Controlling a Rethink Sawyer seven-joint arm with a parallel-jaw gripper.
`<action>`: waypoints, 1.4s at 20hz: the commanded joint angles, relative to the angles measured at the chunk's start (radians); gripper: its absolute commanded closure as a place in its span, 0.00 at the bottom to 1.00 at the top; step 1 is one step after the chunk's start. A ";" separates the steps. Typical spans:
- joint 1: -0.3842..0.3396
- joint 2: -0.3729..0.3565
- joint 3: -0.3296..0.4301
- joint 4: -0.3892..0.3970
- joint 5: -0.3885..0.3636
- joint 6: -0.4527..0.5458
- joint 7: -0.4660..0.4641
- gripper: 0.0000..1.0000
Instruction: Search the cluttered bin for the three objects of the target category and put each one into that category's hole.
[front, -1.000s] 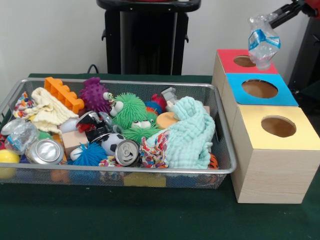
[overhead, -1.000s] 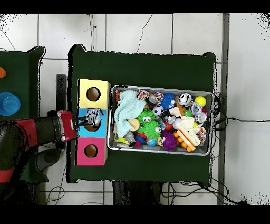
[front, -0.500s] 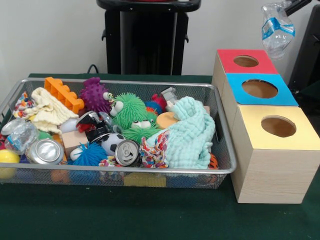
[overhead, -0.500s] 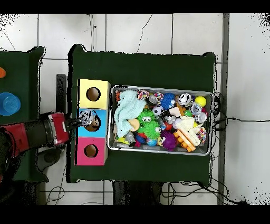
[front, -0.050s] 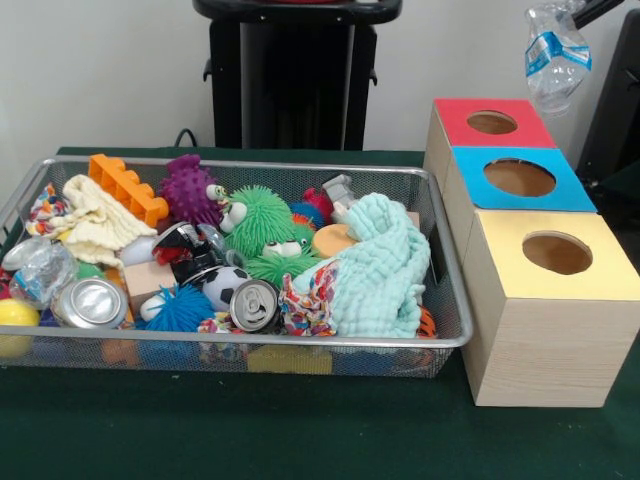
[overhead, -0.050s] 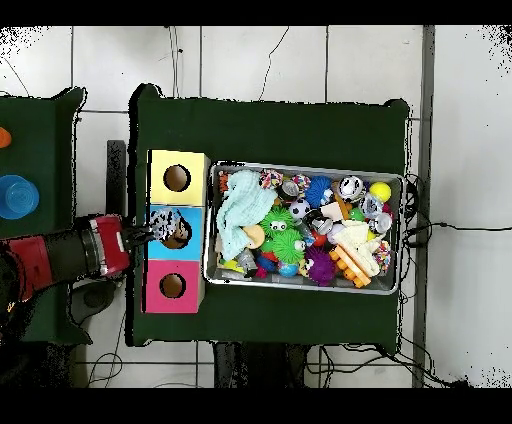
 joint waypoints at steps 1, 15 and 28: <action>-0.003 0.028 0.121 0.023 -0.045 0.014 0.077 1.00; 0.021 0.064 0.127 0.046 -0.056 -0.005 0.124 1.00; 0.022 0.120 0.133 0.110 -0.078 -0.174 0.156 1.00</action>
